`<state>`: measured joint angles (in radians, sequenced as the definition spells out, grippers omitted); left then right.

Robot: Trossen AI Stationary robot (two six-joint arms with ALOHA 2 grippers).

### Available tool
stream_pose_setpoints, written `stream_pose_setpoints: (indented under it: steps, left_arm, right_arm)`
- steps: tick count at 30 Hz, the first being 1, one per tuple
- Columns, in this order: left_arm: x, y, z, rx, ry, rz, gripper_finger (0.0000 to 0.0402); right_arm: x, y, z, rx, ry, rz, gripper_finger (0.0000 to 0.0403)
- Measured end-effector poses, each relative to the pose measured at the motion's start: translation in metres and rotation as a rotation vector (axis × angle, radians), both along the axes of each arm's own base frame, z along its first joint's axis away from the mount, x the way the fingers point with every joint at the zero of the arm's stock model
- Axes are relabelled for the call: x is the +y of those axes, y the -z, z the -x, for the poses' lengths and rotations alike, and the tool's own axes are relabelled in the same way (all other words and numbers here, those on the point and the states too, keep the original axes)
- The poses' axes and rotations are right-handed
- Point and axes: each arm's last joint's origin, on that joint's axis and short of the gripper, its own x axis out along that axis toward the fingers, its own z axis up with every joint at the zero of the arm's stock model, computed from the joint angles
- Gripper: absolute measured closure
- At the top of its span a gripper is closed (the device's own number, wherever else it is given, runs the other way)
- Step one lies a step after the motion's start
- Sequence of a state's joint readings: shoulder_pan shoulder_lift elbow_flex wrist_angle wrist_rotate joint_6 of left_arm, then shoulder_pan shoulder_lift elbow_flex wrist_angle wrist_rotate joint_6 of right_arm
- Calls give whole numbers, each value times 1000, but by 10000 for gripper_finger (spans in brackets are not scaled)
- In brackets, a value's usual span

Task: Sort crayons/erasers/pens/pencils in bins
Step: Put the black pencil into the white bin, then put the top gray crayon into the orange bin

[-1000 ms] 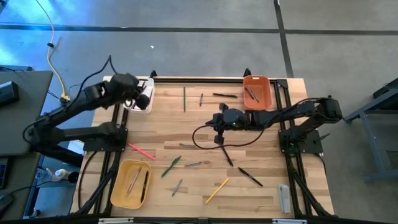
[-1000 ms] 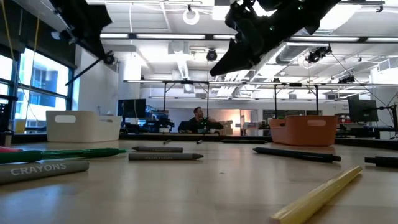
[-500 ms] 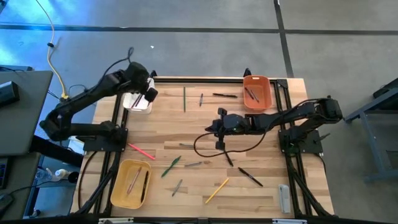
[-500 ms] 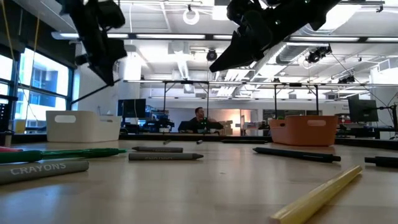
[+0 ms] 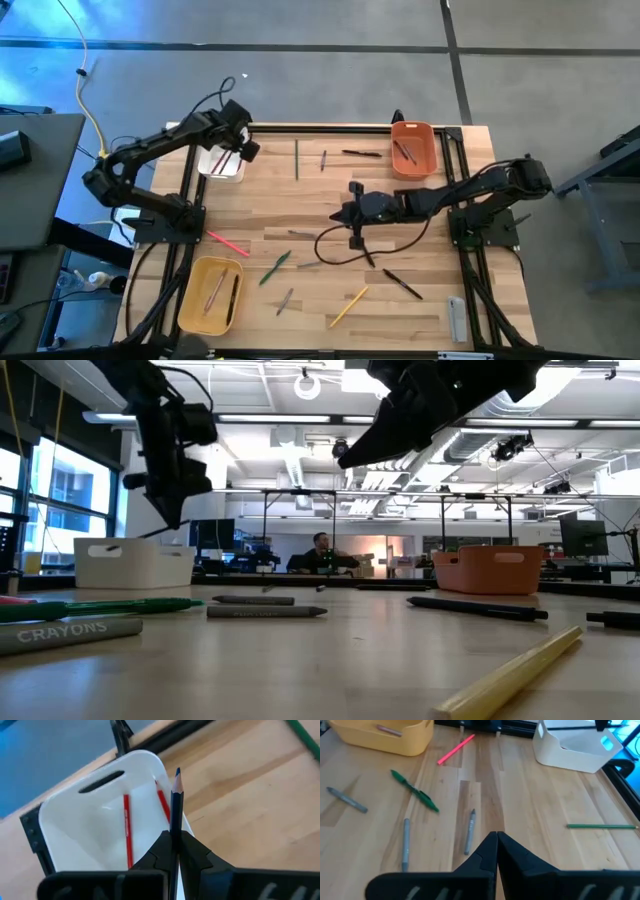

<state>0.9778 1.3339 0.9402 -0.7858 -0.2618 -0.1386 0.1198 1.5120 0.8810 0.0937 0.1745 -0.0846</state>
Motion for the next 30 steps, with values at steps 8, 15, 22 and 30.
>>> stream_pose_setpoints:
  steps: [8, 15, 22, 30]
  left_arm:
    - [9, 22, -9, 6, -122, 59, 402]
    - [20, 43, -15, 61, -196, 53, 401]
    - [23, 48, -17, 71, -198, 58, 371]
    - [16, 31, -16, 75, -138, -8, 320]
  right_arm:
    - [8, 0, 1, 1, -27, 33, 403]
    - [8, 0, 1, 1, -27, 33, 403]
    - [8, 1, 1, 8, -27, 34, 403]
    - [8, 1, 1, 8, -22, 27, 403]
